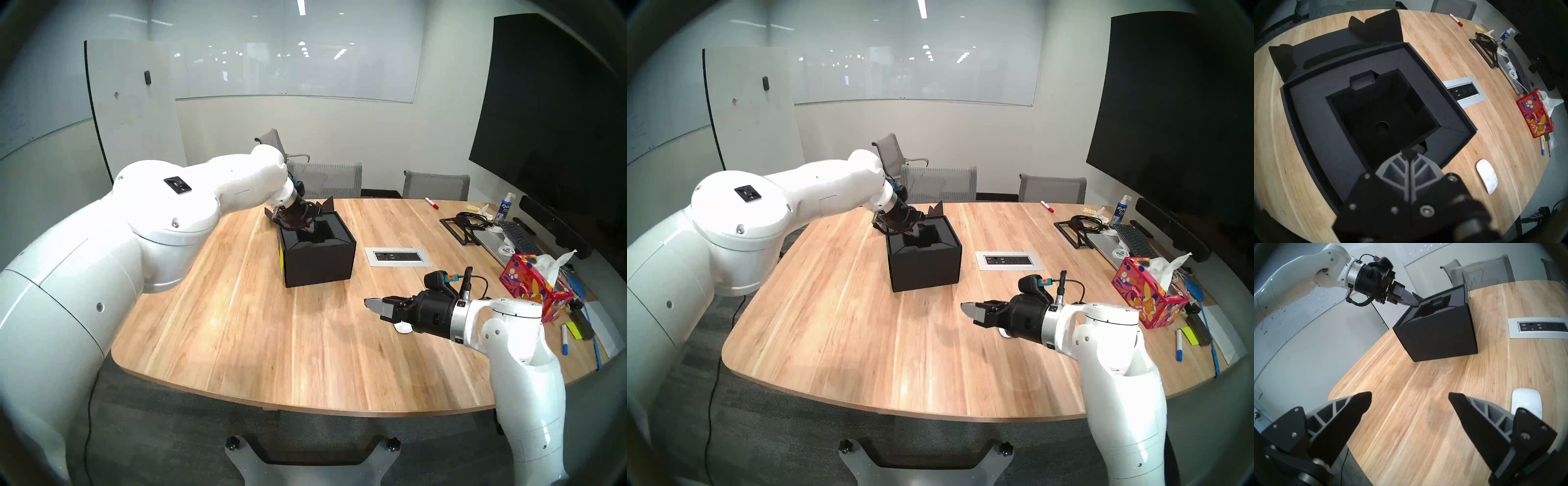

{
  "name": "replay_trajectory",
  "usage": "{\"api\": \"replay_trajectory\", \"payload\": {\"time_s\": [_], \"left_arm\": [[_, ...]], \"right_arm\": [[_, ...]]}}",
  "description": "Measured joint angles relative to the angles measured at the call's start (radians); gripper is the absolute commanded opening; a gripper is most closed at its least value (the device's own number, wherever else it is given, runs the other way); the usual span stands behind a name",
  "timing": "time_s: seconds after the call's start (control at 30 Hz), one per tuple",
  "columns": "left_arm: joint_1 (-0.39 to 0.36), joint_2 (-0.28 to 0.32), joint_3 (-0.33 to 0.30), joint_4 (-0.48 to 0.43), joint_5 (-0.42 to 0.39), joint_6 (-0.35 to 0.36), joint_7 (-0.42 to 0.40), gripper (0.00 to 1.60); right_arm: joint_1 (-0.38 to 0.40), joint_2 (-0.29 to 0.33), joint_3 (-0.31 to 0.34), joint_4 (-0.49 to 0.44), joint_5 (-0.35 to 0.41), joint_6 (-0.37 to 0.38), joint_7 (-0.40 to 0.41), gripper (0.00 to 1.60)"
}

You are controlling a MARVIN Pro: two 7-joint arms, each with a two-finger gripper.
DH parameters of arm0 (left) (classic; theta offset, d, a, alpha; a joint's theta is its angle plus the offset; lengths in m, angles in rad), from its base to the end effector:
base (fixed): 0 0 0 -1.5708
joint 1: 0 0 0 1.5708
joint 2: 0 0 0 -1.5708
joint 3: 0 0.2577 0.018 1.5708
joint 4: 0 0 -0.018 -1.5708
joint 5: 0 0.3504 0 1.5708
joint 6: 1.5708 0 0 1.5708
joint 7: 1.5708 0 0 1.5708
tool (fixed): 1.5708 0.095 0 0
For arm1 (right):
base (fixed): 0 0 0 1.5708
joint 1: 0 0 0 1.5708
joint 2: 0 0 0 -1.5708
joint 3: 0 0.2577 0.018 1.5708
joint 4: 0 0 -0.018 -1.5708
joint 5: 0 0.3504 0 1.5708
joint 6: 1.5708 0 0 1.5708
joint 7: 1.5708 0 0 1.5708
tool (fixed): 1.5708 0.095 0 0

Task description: Open the box and place the mouse inside

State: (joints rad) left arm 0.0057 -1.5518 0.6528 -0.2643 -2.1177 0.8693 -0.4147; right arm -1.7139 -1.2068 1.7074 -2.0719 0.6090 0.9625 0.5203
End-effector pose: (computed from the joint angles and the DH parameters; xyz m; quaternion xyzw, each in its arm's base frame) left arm 0.6385 -0.1019 -0.1372 0.9395 -0.1638 0.2388 0.1832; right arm 0.3763 -0.0161 -0.1642 -0.8187 -0.1350 -0.4447 0.3372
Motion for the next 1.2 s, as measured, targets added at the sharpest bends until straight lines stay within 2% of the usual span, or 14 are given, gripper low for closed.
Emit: {"api": "replay_trajectory", "payload": {"time_s": [0.17, 0.4, 0.57, 0.93, 1.2], "left_arm": [[0.015, 0.006, 0.054, -0.004, 0.068, 0.005, -0.092, 0.00], [0.004, 0.032, 0.098, -0.023, 0.122, -0.025, -0.200, 0.00], [-0.004, 0.048, 0.120, -0.040, 0.145, -0.040, -0.247, 0.00], [-0.038, 0.116, 0.189, -0.102, 0.209, -0.062, -0.406, 0.00], [-0.088, 0.186, 0.249, -0.198, 0.263, -0.063, -0.525, 0.00]], "right_arm": [[0.000, 0.000, 0.000, 0.000, 0.000, 0.000, 0.000, 1.60], [0.000, 0.000, 0.000, 0.000, 0.000, 0.000, 0.000, 1.60], [0.000, 0.000, 0.000, 0.000, 0.000, 0.000, 0.000, 1.60], [0.000, 0.000, 0.000, 0.000, 0.000, 0.000, 0.000, 1.60], [0.000, 0.000, 0.000, 0.000, 0.000, 0.000, 0.000, 1.60]]}}
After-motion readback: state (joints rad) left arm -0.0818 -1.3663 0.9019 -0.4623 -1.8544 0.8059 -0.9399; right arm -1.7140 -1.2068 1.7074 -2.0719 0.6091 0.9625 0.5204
